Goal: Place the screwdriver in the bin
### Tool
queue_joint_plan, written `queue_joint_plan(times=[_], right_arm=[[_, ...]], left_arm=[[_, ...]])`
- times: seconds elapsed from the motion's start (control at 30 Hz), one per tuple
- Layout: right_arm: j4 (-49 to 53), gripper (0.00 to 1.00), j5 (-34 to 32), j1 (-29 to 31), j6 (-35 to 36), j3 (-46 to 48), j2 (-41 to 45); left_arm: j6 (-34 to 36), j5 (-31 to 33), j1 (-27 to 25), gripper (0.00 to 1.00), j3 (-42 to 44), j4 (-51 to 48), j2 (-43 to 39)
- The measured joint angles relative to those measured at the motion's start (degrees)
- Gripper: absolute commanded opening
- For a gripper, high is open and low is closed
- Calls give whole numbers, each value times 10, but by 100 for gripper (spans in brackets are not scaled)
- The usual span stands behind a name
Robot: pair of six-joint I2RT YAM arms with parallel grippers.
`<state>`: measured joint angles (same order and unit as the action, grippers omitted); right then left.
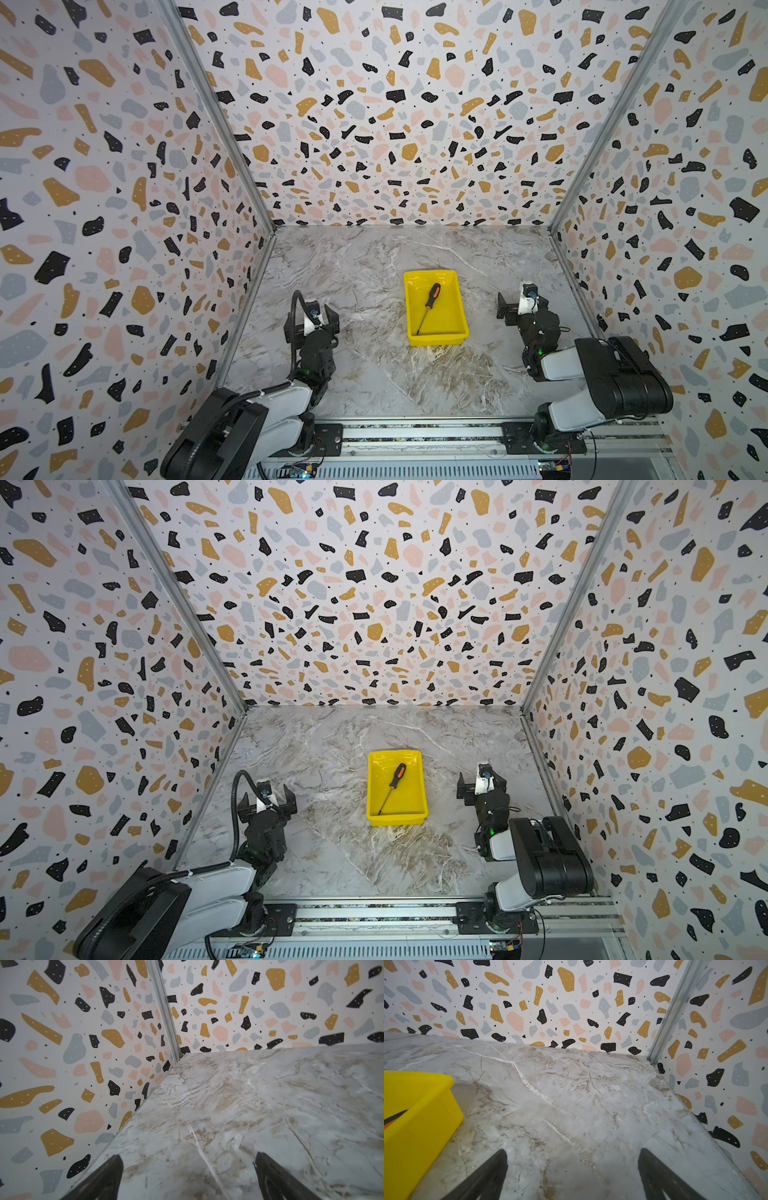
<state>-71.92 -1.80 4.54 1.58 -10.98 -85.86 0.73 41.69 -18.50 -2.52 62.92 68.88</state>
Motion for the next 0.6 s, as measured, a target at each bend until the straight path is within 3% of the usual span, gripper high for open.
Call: queue_joint_plan(times=[0.13, 0.6], right_arm=[[7, 99, 7, -1, 0, 0, 0], [13, 99, 16, -5, 0, -6, -1]], left_arm=[[-12, -47, 35, 99, 6, 53, 78], [-20, -93, 37, 100, -13, 57, 76]])
